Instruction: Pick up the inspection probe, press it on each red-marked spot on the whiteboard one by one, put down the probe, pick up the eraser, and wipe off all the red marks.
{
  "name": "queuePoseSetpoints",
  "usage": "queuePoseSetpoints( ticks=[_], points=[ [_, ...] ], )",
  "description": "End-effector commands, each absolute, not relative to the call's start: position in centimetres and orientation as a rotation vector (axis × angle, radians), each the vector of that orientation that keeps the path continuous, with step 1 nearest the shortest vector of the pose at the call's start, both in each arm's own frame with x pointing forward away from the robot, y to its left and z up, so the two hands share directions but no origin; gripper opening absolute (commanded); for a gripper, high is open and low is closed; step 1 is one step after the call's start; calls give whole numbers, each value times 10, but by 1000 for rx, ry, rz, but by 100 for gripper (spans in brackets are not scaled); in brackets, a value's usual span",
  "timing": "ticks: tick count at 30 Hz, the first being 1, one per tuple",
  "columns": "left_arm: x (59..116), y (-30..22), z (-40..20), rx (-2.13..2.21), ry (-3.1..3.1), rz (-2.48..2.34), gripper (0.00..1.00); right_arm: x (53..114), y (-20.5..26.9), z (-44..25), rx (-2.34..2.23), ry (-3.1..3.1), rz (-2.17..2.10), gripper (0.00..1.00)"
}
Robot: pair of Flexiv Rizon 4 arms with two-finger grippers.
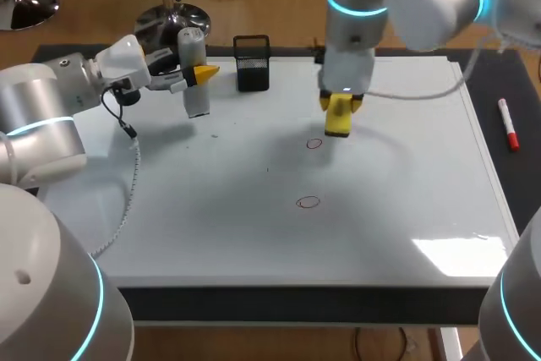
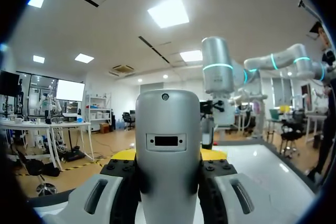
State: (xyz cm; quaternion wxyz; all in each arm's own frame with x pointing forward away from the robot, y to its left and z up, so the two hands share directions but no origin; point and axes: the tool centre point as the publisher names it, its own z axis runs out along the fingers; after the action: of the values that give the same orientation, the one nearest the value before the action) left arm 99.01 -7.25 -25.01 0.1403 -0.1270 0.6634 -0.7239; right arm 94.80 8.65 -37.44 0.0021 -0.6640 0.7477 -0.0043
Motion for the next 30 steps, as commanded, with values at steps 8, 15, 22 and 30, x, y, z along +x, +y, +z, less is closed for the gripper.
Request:
queuePoseSetpoints(
  ticks=[8,15,22,30],
  points=[
    [990,-73,-250,-368,1913,-2090,0,918,142,-395,-2189,2274,-52,0],
    [990,-73,-250,-368,1913,-2090,0,912,156,-404,-2260,2174,-51,0],
    [990,-73,-250,-368,1913,-2090,0,912,161,-412,-2267,2110,-46,0],
    [990,-73,-250,-368,1913,-2090,0,913,158,-418,-2276,2104,-21,0]
  ],
)
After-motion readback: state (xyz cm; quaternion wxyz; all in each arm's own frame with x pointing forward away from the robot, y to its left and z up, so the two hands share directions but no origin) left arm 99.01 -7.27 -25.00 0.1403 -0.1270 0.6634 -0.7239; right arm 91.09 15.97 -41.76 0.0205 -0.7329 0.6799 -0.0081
